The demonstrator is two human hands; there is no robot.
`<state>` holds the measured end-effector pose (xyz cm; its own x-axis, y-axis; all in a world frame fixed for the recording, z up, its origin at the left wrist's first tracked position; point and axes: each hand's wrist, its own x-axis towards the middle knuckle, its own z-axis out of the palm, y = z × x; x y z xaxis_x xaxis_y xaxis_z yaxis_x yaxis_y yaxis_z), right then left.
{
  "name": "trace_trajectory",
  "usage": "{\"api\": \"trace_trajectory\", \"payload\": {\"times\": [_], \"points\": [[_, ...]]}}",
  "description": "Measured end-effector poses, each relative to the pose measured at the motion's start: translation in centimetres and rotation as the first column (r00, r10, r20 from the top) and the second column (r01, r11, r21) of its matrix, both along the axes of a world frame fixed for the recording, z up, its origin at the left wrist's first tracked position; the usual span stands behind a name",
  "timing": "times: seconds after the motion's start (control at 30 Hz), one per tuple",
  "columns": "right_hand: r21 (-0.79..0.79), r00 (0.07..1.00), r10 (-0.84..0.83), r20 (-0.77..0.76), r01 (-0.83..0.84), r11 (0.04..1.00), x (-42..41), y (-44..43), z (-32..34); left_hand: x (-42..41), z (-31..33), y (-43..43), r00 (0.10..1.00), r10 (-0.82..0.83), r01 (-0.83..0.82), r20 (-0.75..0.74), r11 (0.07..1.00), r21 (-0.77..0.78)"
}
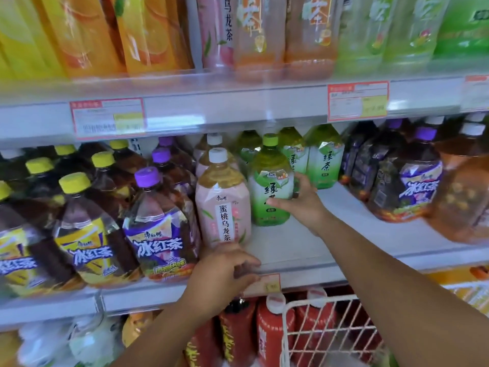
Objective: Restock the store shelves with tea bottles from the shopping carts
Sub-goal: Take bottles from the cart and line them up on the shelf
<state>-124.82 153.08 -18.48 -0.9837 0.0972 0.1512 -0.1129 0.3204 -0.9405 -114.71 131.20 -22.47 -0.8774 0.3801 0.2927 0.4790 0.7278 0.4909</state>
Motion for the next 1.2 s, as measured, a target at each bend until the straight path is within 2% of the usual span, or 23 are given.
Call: {"api": "trace_trajectory", "payload": {"times": [0.07, 0.3, 0.5, 0.63, 0.73, 0.83, 0.9, 0.97, 1.03, 1.07, 1.13, 1.2], "points": [[0.065, 1.000, -0.027, -0.015, 0.028, 0.998, -1.3, -0.8, -0.5, -0.1, -0.2, 0.1, 0.999, 0.032, -0.032, -0.007, 0.999, 0.002], [0.118, 0.993, -0.102, -0.051, 0.107, 0.987, -4.1, -2.3, -0.8, 0.0, -0.4, 0.3, 0.998, 0.054, -0.055, -0.039, 0.998, -0.012], [0.134, 0.996, -0.081, -0.023, 0.084, 0.987, -4.1, -2.4, -0.6, -0.2, -0.7, 0.2, 0.997, 0.065, -0.064, -0.042, 0.998, 0.012], [0.066, 0.995, 0.078, 0.058, -0.082, 0.994, -0.1, -0.7, 0.6, -0.1, -0.6, 0.2, 0.997, 0.068, -0.067, -0.024, 0.997, 0.033], [0.125, 0.999, 0.023, -0.030, -0.019, 0.992, 5.8, 2.0, 1.3, 0.1, -0.3, 0.4, 0.999, 0.026, -0.022, -0.047, 0.996, 0.086], [0.242, 0.997, 0.061, -0.043, -0.049, 0.969, 12.3, 5.5, 1.3, 1.1, 0.4, 1.6, 0.985, -0.033, 0.053, -0.167, 0.992, 0.115], [0.389, 0.996, 0.082, 0.024, -0.085, 0.918, 16.5, 8.4, 1.4, 2.3, 0.7, 3.5, 0.979, -0.128, 0.145, -0.155, 0.984, 0.103], [0.550, 0.995, 0.035, 0.093, -0.081, 0.832, 20.0, 11.5, 1.7, 3.8, 0.8, 5.8, 0.970, -0.238, 0.241, -0.043, 0.965, 0.102], [0.707, 0.974, -0.061, 0.220, -0.116, 0.698, 22.5, 14.5, 1.7, 5.1, 0.7, 8.0, 0.941, -0.336, 0.330, 0.041, 0.938, 0.110], [0.753, 0.939, -0.101, 0.330, -0.197, 0.628, 23.5, 15.5, 1.6, 5.7, 0.7, 9.1, 0.924, -0.376, 0.368, 0.069, 0.924, 0.108], [0.740, 0.834, -0.150, 0.531, -0.370, 0.561, 24.8, 16.2, 0.6, 6.6, 0.4, 11.0, 0.888, -0.437, 0.427, 0.141, 0.899, 0.101], [0.729, 0.787, -0.184, 0.589, -0.419, 0.542, 25.2, 15.3, -1.7, 7.2, -0.1, 12.5, 0.864, -0.467, 0.458, 0.190, 0.884, 0.090]]}}
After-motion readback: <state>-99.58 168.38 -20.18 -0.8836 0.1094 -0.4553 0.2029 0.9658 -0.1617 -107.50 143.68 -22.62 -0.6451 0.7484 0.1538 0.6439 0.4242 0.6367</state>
